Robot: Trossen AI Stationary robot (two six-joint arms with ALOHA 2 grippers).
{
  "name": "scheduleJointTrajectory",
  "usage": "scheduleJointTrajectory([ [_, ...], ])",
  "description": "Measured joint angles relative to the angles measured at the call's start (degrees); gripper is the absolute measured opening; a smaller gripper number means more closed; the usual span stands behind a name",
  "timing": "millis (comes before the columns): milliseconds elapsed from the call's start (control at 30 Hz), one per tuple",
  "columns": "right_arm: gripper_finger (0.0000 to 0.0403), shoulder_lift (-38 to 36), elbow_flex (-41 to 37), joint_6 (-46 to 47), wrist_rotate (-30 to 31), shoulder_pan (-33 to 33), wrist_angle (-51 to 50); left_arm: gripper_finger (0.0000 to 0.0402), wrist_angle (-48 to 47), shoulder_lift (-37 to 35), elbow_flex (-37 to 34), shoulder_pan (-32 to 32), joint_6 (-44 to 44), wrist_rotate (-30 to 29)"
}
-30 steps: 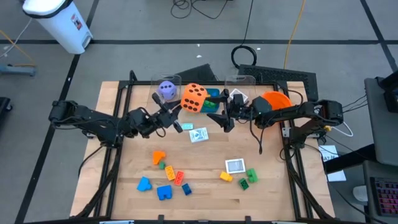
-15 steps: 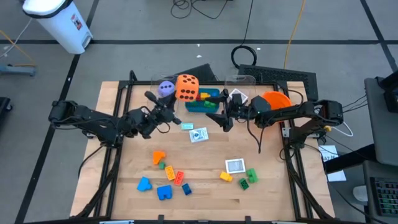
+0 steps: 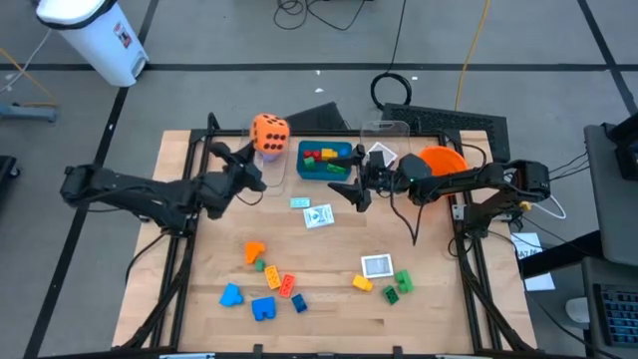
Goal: Pick & Place Toys
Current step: Put the orange dice into the left transparent bin
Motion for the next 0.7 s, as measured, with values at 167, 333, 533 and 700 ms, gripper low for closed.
scheduleJointTrajectory([
  [167, 0.0348, 0.0, 0.0, 1.3, 0.0, 0.0, -0.8, 0.0002, -15.8, -5.1, 0.0, 2.3, -12.2, 1.8],
  [333, 0.0348, 0.0, 0.0, 1.5, 0.0, 0.0, -1.9, 0.0, -28.4, -5.8, 0.0, 6.2, -23.2, 12.4],
  [533, 0.0348, 0.0, 0.0, 1.5, 0.0, 0.0, -4.2, 0.0001, -35.7, -3.9, 0.3, 11.9, -28.5, 23.5],
  [700, 0.0348, 0.0, 0.0, 1.4, 0.0, 0.0, -5.4, 0.0001, -45.8, -0.4, 5.2, 15.1, -31.9, 29.6],
])
